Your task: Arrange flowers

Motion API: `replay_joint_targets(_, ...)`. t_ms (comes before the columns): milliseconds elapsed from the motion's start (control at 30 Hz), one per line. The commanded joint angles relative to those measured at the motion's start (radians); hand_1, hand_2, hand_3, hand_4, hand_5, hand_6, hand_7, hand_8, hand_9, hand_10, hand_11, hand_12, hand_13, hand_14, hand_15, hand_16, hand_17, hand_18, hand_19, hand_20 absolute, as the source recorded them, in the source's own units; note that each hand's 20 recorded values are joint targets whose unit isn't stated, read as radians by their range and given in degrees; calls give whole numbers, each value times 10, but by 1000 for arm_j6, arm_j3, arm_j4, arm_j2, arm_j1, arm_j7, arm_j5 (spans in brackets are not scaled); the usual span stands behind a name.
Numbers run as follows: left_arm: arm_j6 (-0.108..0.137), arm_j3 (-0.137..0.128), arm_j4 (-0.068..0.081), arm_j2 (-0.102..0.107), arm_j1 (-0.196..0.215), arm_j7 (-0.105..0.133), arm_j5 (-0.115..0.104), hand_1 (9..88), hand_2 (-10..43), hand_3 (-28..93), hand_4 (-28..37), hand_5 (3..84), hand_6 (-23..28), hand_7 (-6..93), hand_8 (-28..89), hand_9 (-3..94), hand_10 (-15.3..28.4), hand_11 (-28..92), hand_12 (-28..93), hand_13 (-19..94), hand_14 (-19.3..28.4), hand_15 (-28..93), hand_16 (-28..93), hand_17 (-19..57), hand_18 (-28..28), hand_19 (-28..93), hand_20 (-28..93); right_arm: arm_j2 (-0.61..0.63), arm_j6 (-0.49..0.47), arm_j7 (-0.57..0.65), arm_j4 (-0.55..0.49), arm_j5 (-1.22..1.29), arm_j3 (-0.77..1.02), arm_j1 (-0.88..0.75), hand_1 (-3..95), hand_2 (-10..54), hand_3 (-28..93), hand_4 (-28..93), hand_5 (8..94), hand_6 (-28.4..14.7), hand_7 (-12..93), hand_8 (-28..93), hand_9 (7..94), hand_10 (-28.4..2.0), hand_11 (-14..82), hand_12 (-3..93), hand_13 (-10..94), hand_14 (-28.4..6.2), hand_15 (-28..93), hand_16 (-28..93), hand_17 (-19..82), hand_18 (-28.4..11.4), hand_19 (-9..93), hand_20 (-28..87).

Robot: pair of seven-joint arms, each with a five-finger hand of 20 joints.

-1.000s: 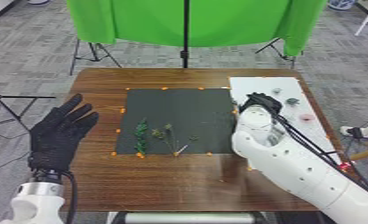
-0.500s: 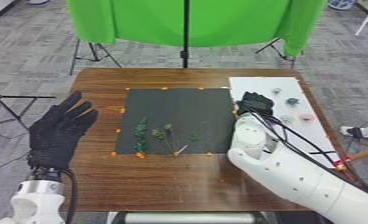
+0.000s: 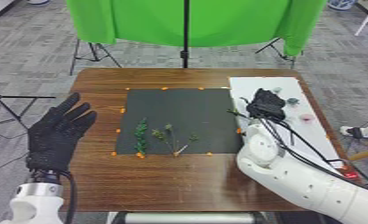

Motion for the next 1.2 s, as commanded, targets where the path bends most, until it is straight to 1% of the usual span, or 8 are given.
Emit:
replay_joint_targets(33,19,2,-7,19,40,36,-13,242,64,803,-234,426,119,120,-87,383,215,269,108,291,284,548,-102,-80,259,579,143,7,40,-2,-112,-48,14,57,525,-95,817,-280,937,-45,249,112,936,-114,530,212,804,-107,866,202,395,-260,932,554)
replay_joint_targets(333,10,-7,-6,17,28,21,-6,243,65,803,-234,426,119,119,-86,383,216,269,109,291,284,547,-102,-80,259,579,143,-45,3,-30,-276,-44,84,29,512,-95,838,-256,937,-53,268,112,937,-116,542,209,812,-112,871,202,404,-268,932,574)
replay_joint_targets(600,14,-13,-12,23,41,28,-9,243,65,803,-233,426,120,119,-87,384,215,268,109,292,284,547,-102,-80,259,579,142,-111,-67,-53,-389,4,162,-119,507,-95,843,-247,937,-57,275,110,937,-120,549,209,815,-115,875,202,411,-274,932,593)
replay_joint_targets(667,11,-11,-9,23,41,28,-9,242,65,802,-233,426,119,120,-87,384,215,269,109,291,284,547,-102,-80,259,579,143,-125,-83,-44,-385,2,162,-149,506,-95,845,-246,937,-57,276,110,937,-120,550,208,816,-115,875,202,413,-274,932,595)
replay_joint_targets(700,17,-7,-11,32,47,44,-15,242,65,803,-233,426,119,120,-87,384,215,268,109,291,284,548,-102,-80,259,579,143,-133,-92,-45,-386,21,171,-167,505,-95,846,-246,937,-58,276,110,937,-120,551,208,817,-115,875,202,414,-274,932,596)
replay_joint_targets(900,12,-5,-8,29,44,36,-11,242,65,802,-233,426,120,120,-87,384,216,269,109,292,284,547,-102,-80,259,579,143,-198,-132,2,-315,116,192,-219,502,-95,842,-244,937,-59,276,110,937,-120,553,206,820,-114,875,200,419,-277,932,601)
replay_joint_targets(1067,13,3,-8,37,46,45,-13,242,65,803,-233,425,119,120,-87,384,216,268,108,292,284,548,-102,-81,259,578,143,-214,-137,62,-256,184,203,-218,501,-95,835,-251,937,-55,267,112,937,-119,552,205,821,-111,873,198,424,-276,932,602)
replay_joint_targets(1200,12,-1,-10,31,52,47,-11,242,64,803,-234,426,120,120,-87,384,216,268,108,292,284,548,-102,-80,259,579,143,-202,-157,85,-253,188,216,-237,523,-95,781,-269,936,-46,227,128,930,-108,551,226,819,-106,867,194,428,-277,932,597)
